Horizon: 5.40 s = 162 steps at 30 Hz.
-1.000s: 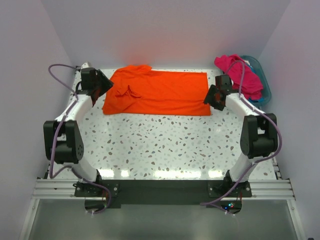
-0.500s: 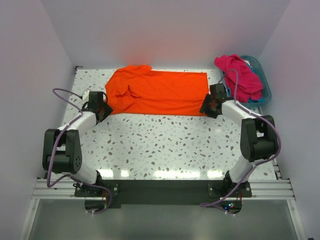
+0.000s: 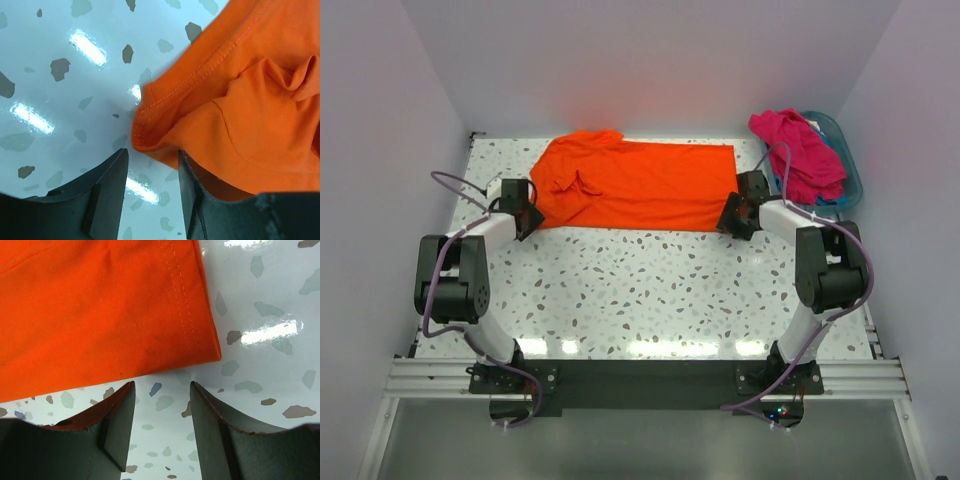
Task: Fold and stack the t-shirts
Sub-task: Fold the tshirt
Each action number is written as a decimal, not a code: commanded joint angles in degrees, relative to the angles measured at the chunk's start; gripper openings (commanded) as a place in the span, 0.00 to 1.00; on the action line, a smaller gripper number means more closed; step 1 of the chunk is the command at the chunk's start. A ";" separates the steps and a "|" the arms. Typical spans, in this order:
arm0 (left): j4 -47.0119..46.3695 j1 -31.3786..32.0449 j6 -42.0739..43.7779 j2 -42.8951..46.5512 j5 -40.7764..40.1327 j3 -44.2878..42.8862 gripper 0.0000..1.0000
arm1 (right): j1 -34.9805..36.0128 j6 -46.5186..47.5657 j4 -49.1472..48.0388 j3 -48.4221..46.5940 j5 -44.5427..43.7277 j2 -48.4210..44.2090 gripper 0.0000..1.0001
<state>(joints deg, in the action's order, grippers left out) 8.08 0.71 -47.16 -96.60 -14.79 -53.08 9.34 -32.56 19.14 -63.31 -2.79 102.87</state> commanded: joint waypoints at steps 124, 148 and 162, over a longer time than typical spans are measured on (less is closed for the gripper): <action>-3.06 -0.71 2.77 12.39 12.85 0.95 0.28 | 51.83 30.18 -7.18 -44.09 -28.50 31.60 0.51; -6.58 0.25 3.83 13.72 16.63 10.28 0.14 | 48.49 19.90 -6.48 -42.25 -28.33 30.02 0.16; -6.93 1.05 3.56 10.82 16.37 9.49 0.11 | 45.68 11.73 -5.16 -39.44 -25.34 28.09 0.13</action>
<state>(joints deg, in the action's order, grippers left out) 3.95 1.32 -43.90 -85.10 1.34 -42.74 55.66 -17.65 13.43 -103.63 -28.45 134.89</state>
